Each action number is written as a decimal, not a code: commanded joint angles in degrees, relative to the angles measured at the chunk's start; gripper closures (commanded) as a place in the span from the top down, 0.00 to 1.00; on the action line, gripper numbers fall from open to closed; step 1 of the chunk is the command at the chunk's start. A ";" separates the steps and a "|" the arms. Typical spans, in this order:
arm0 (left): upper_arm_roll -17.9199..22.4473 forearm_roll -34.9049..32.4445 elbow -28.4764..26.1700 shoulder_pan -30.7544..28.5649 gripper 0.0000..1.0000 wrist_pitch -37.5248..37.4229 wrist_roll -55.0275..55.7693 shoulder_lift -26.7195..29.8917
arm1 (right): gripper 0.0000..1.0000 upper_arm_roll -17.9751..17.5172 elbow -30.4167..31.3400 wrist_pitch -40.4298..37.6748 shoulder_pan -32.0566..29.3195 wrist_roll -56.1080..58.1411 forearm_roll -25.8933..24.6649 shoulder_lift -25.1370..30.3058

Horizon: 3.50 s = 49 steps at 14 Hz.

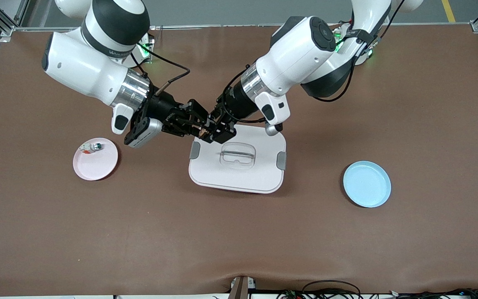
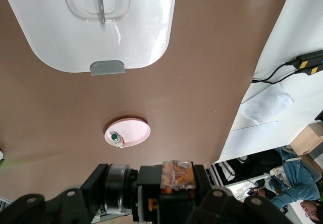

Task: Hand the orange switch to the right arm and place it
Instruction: 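Close the right gripper on the switch beside the left gripper, then open the left gripper and withdraw it while the right gripper carries the switch, then lower the switch onto the white plate with the right gripper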

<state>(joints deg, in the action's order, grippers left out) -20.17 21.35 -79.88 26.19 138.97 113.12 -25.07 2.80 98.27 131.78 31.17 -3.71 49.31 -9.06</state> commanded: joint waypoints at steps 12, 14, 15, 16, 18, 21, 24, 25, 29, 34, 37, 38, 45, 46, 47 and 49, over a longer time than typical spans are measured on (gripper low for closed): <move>0.22 -4.04 0.52 0.27 1.00 0.16 1.41 0.38 | 0.00 0.54 0.35 0.32 0.82 2.83 0.44 0.10; 0.39 -4.21 0.52 -0.08 1.00 0.16 1.14 0.55 | 0.00 0.54 0.35 0.23 0.82 3.71 0.17 0.19; 0.40 -5.00 0.52 -0.26 1.00 0.16 1.06 0.64 | 0.00 0.54 0.35 0.23 0.74 5.98 -0.35 0.19; 0.40 -6.92 0.52 -0.52 1.00 0.16 1.05 0.90 | 0.00 0.63 0.35 -0.03 0.04 10.00 -0.79 0.10; 0.40 -10.44 -0.18 -1.84 1.00 0.08 1.05 0.82 | 0.00 0.89 0.79 -2.21 -1.37 17.39 -1.93 0.01; 0.40 -13.87 -2.64 -3.68 1.00 -0.45 1.05 0.64 | 0.00 0.98 0.52 -7.93 -4.70 24.97 -10.96 0.10; 0.40 -18.01 -7.02 -5.35 1.00 -0.63 0.88 1.86 | 0.00 0.98 0.44 -15.22 -8.04 34.08 -19.84 0.27; 0.31 -18.10 -9.30 -7.01 1.00 -0.63 0.01 2.74 | 0.00 1.07 0.61 -16.54 -8.92 38.47 -22.04 0.19; 0.31 -18.01 -19.23 -10.19 1.00 -0.63 -13.92 7.66 | 0.00 1.07 1.57 -20.33 -11.65 46.77 -32.67 0.45; 0.31 -18.01 -27.16 -15.63 1.00 -2.81 -41.15 14.34 | 0.00 1.07 7.89 -20.43 -17.09 62.91 -40.25 1.24; 0.31 -18.01 -27.08 -19.85 1.00 -12.81 -65.66 15.93 | 0.00 1.07 9.92 -20.34 -19.30 67.87 -44.72 1.68; 0.39 -18.28 -26.99 -21.69 1.00 -14.85 -73.49 15.93 | 0.00 1.07 10.71 -19.81 -19.39 68.40 -46.31 1.94; 0.39 -20.55 -24.01 -33.83 1.00 -20.13 -91.93 17.34 | 0.00 1.07 20.10 -6.22 -22.54 76.99 -49.84 2.39; 0.31 -23.43 -23.48 -35.14 1.00 -20.40 -92.11 18.03 | 0.00 1.07 22.21 -2.71 -23.60 78.93 -49.84 2.21; 0.22 -24.94 -23.56 -36.98 1.00 -20.40 -92.20 18.82 | 0.00 1.07 23.97 0.37 -24.66 80.60 -49.84 2.04; 0.22 -24.96 -23.91 -39.80 1.00 -21.45 -95.95 20.41 | 0.00 1.07 27.31 6.53 -27.29 84.20 -49.84 1.51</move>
<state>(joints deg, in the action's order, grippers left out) -19.37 -2.45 -103.27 -10.84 119.57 20.40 -7.18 4.72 121.37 133.60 6.87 77.04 0.69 -8.94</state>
